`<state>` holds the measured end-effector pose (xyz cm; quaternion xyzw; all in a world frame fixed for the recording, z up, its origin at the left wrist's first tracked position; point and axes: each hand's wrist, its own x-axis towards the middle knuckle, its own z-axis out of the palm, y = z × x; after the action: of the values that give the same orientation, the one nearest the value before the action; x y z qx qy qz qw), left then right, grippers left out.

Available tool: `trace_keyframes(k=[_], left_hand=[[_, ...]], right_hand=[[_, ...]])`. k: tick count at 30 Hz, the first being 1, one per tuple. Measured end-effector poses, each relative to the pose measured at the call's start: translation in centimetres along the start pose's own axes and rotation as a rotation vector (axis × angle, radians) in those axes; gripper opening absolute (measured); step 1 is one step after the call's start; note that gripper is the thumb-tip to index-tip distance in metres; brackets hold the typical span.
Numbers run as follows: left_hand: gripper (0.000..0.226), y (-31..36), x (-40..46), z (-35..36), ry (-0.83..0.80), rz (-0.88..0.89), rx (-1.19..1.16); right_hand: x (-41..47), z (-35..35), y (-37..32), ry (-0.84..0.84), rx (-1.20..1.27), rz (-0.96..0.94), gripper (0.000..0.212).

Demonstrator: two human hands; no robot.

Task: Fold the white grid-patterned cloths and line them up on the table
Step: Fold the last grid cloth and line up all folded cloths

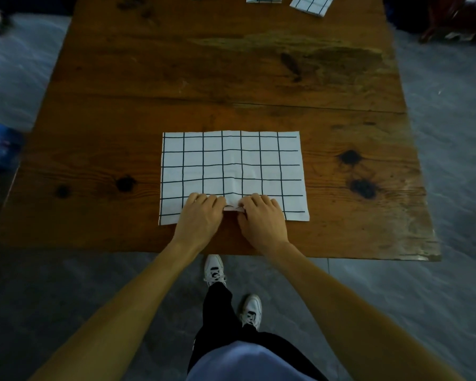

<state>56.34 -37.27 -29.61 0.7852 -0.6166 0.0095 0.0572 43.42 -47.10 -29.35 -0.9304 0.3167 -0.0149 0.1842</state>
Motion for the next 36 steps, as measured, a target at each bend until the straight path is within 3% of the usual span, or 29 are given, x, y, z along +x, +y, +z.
trace_keyframes(k=[10,15,18,21,23,28,31,36], left_hand=[[0.009,2.6,0.4,-4.2,0.125,-0.154,-0.233],[0.023,4.0,1.6,-8.3,0.166,-0.206,-0.374],[0.017,3.7,2.3,-11.4,0.198,-0.277,-0.451],[0.041,3.3,3.1,-14.3,0.137,-0.247,-0.408],[0.044,3.6,3.6,-16.3,0.132,-0.231,-0.399],[0.027,5.1,4.4,-19.3,0.196,-0.149,-0.402],[0.015,6.5,4.4,-20.3,0.308,-0.086,-0.424],[0.015,8.3,4.2,-21.5,0.388,-0.064,-0.403]], right_hand=[[1.4,-4.2,-1.3,0.221,0.068,0.037,0.018],[1.9,-8.6,-2.0,0.38,0.336,0.06,0.024],[1.8,-11.7,-2.1,0.36,0.466,0.03,0.02],[1.4,-14.8,-2.2,0.274,0.47,0.005,0.024],[0.9,-16.8,-2.5,0.224,0.449,-0.021,0.027],[-1.3,-21.4,-1.9,0.156,0.587,-0.05,0.029],[-2.6,-23.4,-0.9,0.193,0.608,-0.073,0.026],[-4.5,-25.4,-0.3,0.301,0.806,-0.063,0.026]])
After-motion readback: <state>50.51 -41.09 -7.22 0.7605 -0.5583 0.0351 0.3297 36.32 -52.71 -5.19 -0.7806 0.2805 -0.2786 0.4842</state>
